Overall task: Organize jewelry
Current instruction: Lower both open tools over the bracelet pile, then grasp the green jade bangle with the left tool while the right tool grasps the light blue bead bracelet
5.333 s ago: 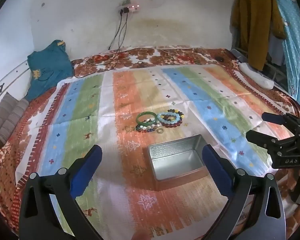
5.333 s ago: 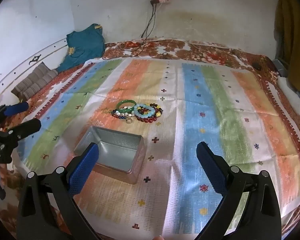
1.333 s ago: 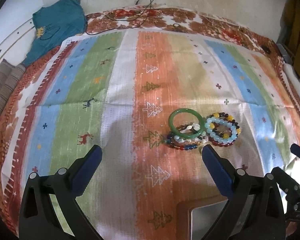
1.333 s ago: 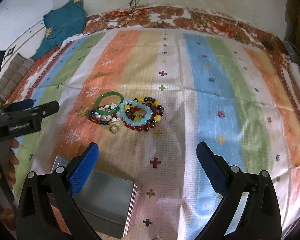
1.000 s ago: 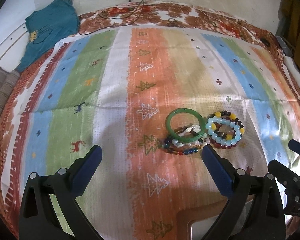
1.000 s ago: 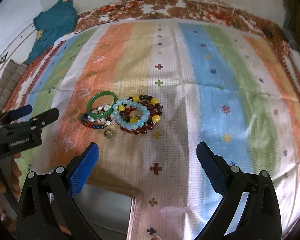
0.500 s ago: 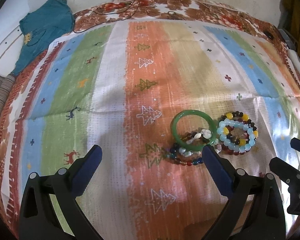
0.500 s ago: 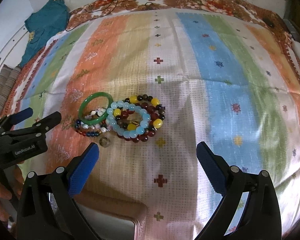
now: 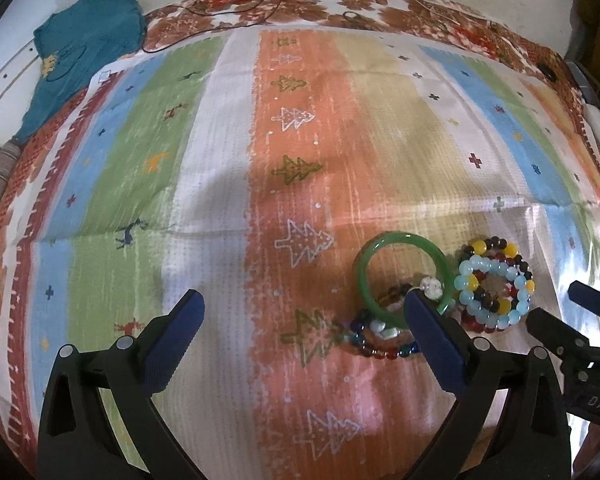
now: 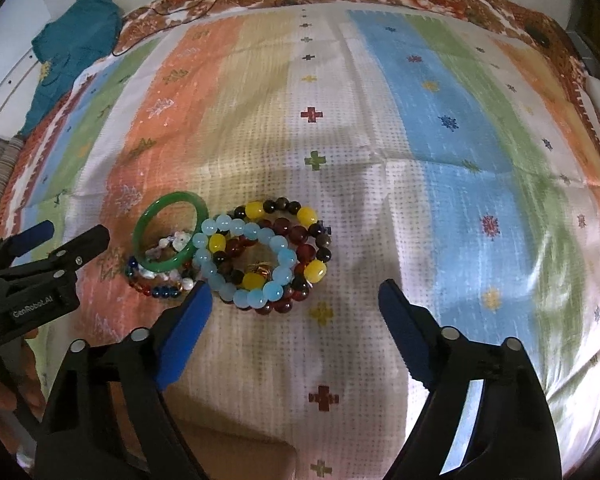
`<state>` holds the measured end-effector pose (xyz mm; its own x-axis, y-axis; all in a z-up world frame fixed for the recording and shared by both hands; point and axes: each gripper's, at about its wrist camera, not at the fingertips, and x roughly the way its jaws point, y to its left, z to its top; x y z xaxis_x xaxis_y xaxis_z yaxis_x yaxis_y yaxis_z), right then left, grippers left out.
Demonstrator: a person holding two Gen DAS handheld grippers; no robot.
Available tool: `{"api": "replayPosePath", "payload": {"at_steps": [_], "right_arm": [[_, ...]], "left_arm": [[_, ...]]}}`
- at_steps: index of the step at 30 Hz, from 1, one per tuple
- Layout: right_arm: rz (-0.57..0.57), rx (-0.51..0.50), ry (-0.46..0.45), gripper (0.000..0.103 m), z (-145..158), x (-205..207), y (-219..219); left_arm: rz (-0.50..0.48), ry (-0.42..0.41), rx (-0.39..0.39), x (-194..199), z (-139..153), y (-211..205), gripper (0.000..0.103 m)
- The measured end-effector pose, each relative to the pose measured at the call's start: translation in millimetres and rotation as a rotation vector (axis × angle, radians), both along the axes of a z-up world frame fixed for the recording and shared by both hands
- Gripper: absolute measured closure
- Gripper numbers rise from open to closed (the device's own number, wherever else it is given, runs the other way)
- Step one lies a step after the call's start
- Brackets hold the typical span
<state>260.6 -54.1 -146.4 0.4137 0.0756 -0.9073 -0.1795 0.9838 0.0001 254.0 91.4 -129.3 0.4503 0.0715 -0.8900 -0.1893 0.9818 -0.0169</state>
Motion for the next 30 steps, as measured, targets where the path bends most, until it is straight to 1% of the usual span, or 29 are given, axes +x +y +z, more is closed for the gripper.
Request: {"api": "replayPosePath", "payload": {"at_steps": [1,4,8,10,12,13,15,18,19,20,22,23,24,27,30], "right_arm": [[-0.003,-0.004,0.003,0.026,-1,1,0],[-0.012,-0.003,0.016,0.032,-7,5,-1],[-0.029,0.0,0.024,0.038,-11,9,-4],[-0.026,0.001,0.035,0.042,-14,11,-4],[-0.029,0.018,0.046,0.045,-16,13,-4],[-0.032,0.025,0.052,0.046,-17,14,-4],[-0.029,0.016,0.048,0.047,-18,15,-2],[-0.026,-0.001,0.043,0.055,-20,18,-1],[-0.025,0.004,0.047,0.056,-21,19,-2],[-0.025,0.006,0.05,0.056,-22,20,-2],[-0.024,0.004,0.047,0.062,-21,21,-2],[-0.024,-0.001,0.044,0.063,-21,22,-2],[-0.023,-0.011,0.039,0.067,-20,22,-2],[-0.024,-0.039,0.033,0.075,-19,22,-2],[-0.027,-0.033,0.042,0.08,-20,22,-3]], "left_arm": [[-0.003,0.0,-0.002,2,0,0,0.007],[-0.016,-0.001,-0.004,6,-2,-3,0.008],[-0.039,0.001,0.013,11,-6,-8,0.008],[-0.044,0.002,0.012,13,-8,-9,0.008],[-0.051,0.005,0.007,16,-10,-9,0.012],[-0.052,0.006,0.008,17,-11,-9,0.012],[-0.05,0.005,0.007,19,-13,-8,0.012],[-0.05,0.011,0.001,22,-18,-6,0.013],[-0.048,0.017,0.0,23,-21,-6,0.013],[-0.048,0.021,-0.002,24,-24,-5,0.016],[-0.051,0.03,-0.006,26,-28,-5,0.02],[-0.054,0.034,-0.006,26,-30,-6,0.025],[-0.059,0.038,-0.004,27,-32,-7,0.028],[-0.061,0.041,-0.007,27,-34,-8,0.035],[-0.064,0.046,-0.005,27,-36,-9,0.039]]}}
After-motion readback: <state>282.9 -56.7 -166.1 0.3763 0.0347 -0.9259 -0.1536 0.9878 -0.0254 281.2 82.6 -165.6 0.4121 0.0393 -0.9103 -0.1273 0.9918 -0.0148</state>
